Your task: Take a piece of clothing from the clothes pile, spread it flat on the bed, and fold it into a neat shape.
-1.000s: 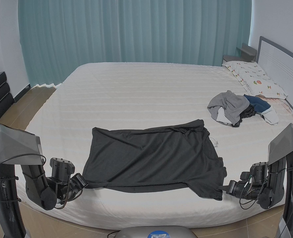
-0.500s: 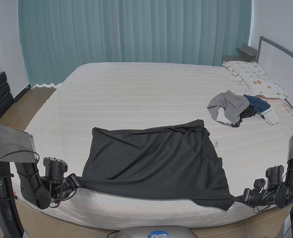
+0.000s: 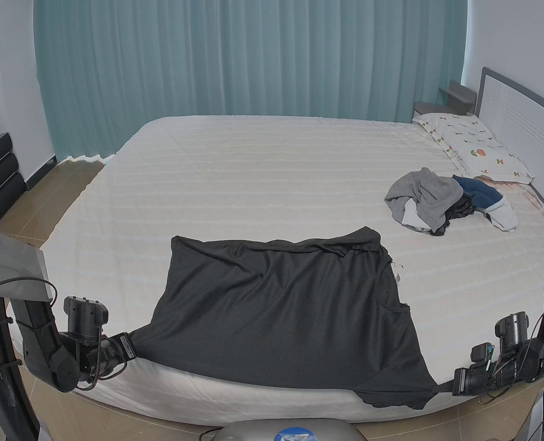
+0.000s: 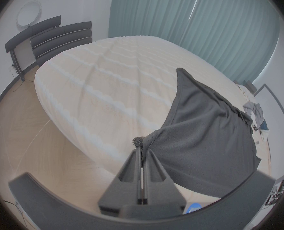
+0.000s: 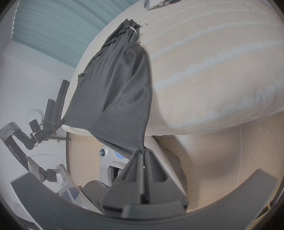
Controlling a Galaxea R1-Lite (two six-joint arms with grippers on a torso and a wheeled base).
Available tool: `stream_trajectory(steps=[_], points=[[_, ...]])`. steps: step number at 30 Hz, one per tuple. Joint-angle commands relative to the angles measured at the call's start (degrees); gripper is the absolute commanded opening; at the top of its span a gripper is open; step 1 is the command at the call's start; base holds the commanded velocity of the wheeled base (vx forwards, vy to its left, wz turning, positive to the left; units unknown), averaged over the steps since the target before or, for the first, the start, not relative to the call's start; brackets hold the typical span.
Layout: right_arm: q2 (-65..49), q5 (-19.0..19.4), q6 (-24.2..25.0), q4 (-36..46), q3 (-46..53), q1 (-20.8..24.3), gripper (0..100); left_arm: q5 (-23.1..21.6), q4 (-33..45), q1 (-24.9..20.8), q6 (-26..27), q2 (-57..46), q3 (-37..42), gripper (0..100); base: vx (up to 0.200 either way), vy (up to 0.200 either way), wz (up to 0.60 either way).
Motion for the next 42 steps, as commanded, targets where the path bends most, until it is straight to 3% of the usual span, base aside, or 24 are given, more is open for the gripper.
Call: stream_trajectory(steps=[1,6,10,11,12,13,18,23,29,34,42], points=[[0.34,-0.37,-0.34,0.11,1.01,0.23,0,0.03,-0.04,-1.91,0.15,2.26,1.38,0,0.0,0.0,0.0],[0.51,-0.45,-0.78,-1.48,0.75,0.32,0,0.03,-0.22,-3.06,0.06,4.01,1.55,0,0.0,0.0,0.0],[4.29,-0.81,-0.78,-7.45,0.92,0.41,0,-0.23,-0.31,-4.37,-0.03,4.8,2.34,0,0.0,0.0,0.0],[5.17,-1.33,-0.69,-8.6,0.92,0.76,0,-0.67,-0.31,-4.64,-0.03,4.8,2.52,100,0.0,0.0,0.0],[5.87,-1.77,-0.52,-9.56,0.92,1.11,0,-0.93,-0.31,-4.9,-0.12,4.8,2.52,100,0.0,0.0,0.0],[6.31,-2.21,-0.25,-10.44,0.92,1.37,100,-0.93,-0.31,-5.08,-0.12,4.8,2.61,100,0.0,0.0,0.0],[6.4,-2.12,0.1,-12.46,0.92,1.37,100,-0.93,-0.48,-5.08,-0.12,4.72,2.69,100,0.0,0.0,0.0],[4.64,-2.04,10.73,-20.72,0.92,1.64,100,-1.64,-0.84,-4.73,-0.38,3.13,2.17,100,0.0,0.0,0.0],[4.64,-2.21,15.13,-27.23,0.84,3.04,100,-5.15,-0.84,-4.37,-0.56,-1.52,1.73,100,0.0,0.0,0.0],[4.91,-2.56,20.31,-31.71,0.4,5.77,100,-5.42,-0.84,-4.46,-2.49,-2.49,1.11,100,0.0,0.0,0.0],[4.47,-4.76,22.07,-31.71,-4.53,9.55,100,-6.65,-0.84,-3.58,-6.01,-1.7,-0.21,100,0.0,0.15,0.0]])
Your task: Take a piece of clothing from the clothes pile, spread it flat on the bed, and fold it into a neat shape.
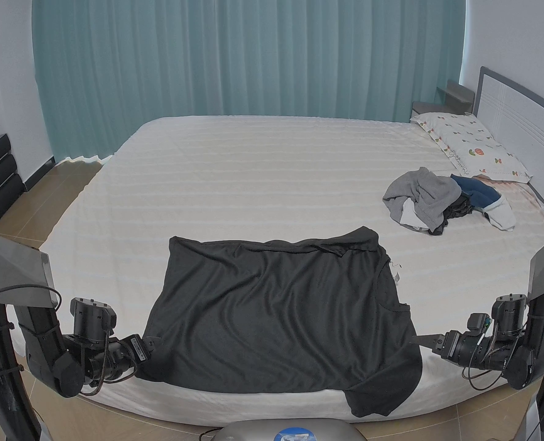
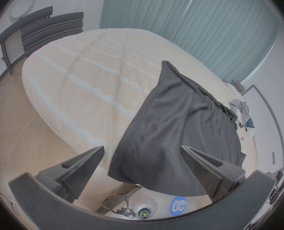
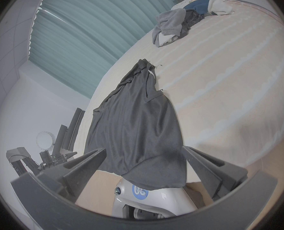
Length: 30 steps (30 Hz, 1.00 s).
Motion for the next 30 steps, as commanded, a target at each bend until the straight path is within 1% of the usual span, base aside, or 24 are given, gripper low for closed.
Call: stream_trajectory(steps=[1,4,10,16,18,20,21,22,23,25,27,29,30], points=[[-0.36,-2.14,0.12,0.14,-4.05,1.97,100,-0.42,0.01,0.57,-0.36,0.07,-0.39,100,0.0,0.2,0.0],[0.08,-4.51,0.12,1.19,-7.48,3.38,100,-0.42,0.01,0.66,-0.28,0.25,-0.57,100,0.0,0.2,0.0],[0.26,-5.74,0.2,6.55,-14.07,4.87,100,-0.51,0.01,0.66,-0.36,1.22,-1.0,100,0.0,0.2,0.0],[0.17,-5.74,1.96,12.18,-20.57,4.79,100,-0.33,0.01,0.22,-0.71,2.36,-1.62,100,0.0,0.0,0.0],[0.52,-5.83,4.07,14.99,-24.09,4.7,100,-0.07,-0.08,-0.22,-3.35,2.8,-2.24,100,0.0,0.0,0.0],[0.52,-5.83,4.07,14.99,-24.09,4.7,100,-0.07,-0.08,-0.22,-3.35,2.8,-2.24,100,0.2,0.0,0.0],[1.13,-7.33,5.74,20.26,-30.06,4.61,100,-0.24,0.01,-1.1,-7.57,2.8,-3.2,100,0.2,0.0,0.0],[1.57,-8.47,6.18,22.46,-32.79,4.61,100,-0.24,0.01,-1.62,-7.92,2.8,-3.2,100,0.2,0.0,0.0],[1.75,-8.82,6.27,23.16,-33.49,4.7,100,-0.24,0.01,-1.8,-8.01,2.8,-3.2,100,0.2,0.0,0.0],[3.42,-11.54,7.5,29.23,-40.88,4.96,100,-0.33,0.01,-2.68,-8.27,3.06,-3.29,100,0.2,0.0,0.0],[4.91,-13.04,8.29,33.36,-46.06,5.14,100,-0.33,0.01,-2.85,-8.36,3.06,-3.38,100,0.2,0.0,0.0],[6.5,-13.74,9.26,36.79,-51.25,5.67,100,-0.33,0.01,-3.12,-8.54,3.41,-3.73,100,0.2,0.0,0.0],[6.85,-13.83,9.43,37.4,-52.3,5.67,100,-0.33,0.01,-3.12,-8.62,3.59,-3.82,100,0.2,0.0,0.0]])
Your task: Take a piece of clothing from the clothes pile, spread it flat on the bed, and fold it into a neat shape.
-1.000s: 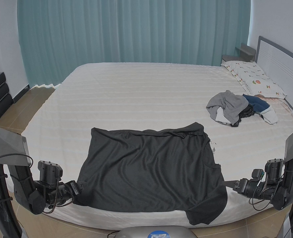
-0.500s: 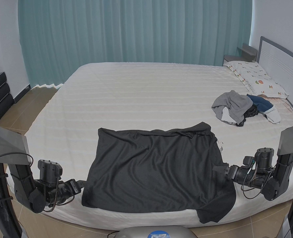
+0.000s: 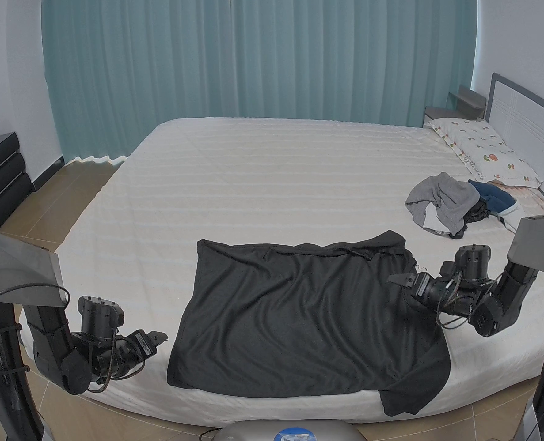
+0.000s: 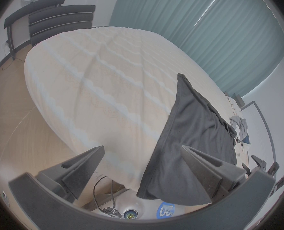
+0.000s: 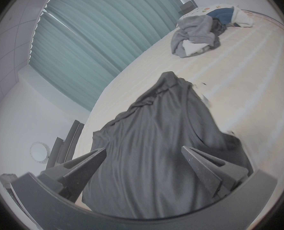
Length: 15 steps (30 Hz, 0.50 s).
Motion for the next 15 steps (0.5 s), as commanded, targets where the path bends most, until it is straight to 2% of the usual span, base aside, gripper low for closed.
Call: stream_trajectory(steps=[1,7,9,10,15], points=[[6.03,-3.55,2.93,11.3,-17.59,0.62,100,-0.05,-0.02,-1.67,-2.33,1.52,-1.48,100,0.0,0.0,0.0],[11.04,-4.07,3.28,21.49,-30.34,1.41,100,0.13,-0.02,-1.58,-3.74,3.28,-3.59,100,0.0,0.0,0.0],[12.27,-4.78,3.28,23.6,-33.06,1.85,100,0.13,-0.02,-1.67,-3.74,3.72,-3.85,100,0.0,0.0,0.0],[14.38,-6.36,3.28,26.68,-37.19,2.2,100,0.48,-0.02,-1.67,-3.74,4.07,-3.85,100,0.0,0.0,0.0],[16.4,-7.41,3.28,30.37,-41.5,2.55,100,0.48,-0.02,-1.67,-3.74,4.16,-3.94,100,0.0,0.0,0.0]])
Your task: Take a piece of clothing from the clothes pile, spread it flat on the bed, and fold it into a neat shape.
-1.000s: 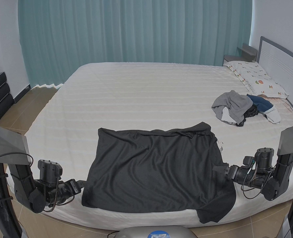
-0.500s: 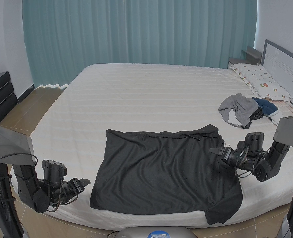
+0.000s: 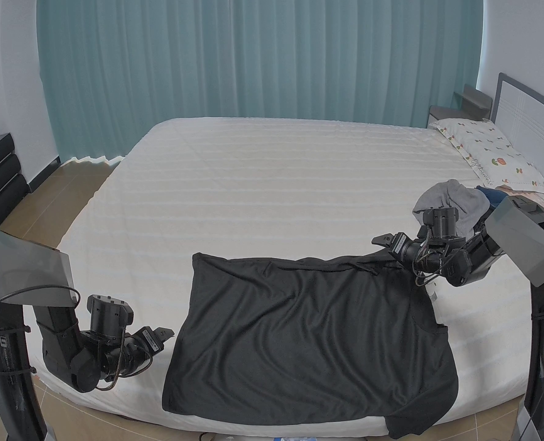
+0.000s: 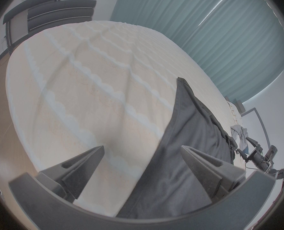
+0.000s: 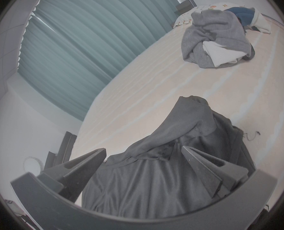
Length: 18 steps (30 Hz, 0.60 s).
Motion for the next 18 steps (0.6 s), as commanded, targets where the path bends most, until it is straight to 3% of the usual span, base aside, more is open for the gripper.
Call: stream_trajectory(steps=[1,10,18], points=[[6.21,-1.53,0.23,3.88,-6.72,1.0,100,0.2,0.01,-0.19,-0.35,1.6,-0.86,100,0.0,0.0,0.0],[4.27,-1.79,0.23,8.1,-6.63,1.09,100,0.46,-0.08,-0.55,-0.35,1.77,-0.86,100,0.0,0.0,0.0],[8.76,-3.81,-0.04,10.38,-13.49,0.39,100,0.46,-0.08,-0.63,-0.79,1.95,-0.94,100,0.0,0.0,0.0]])
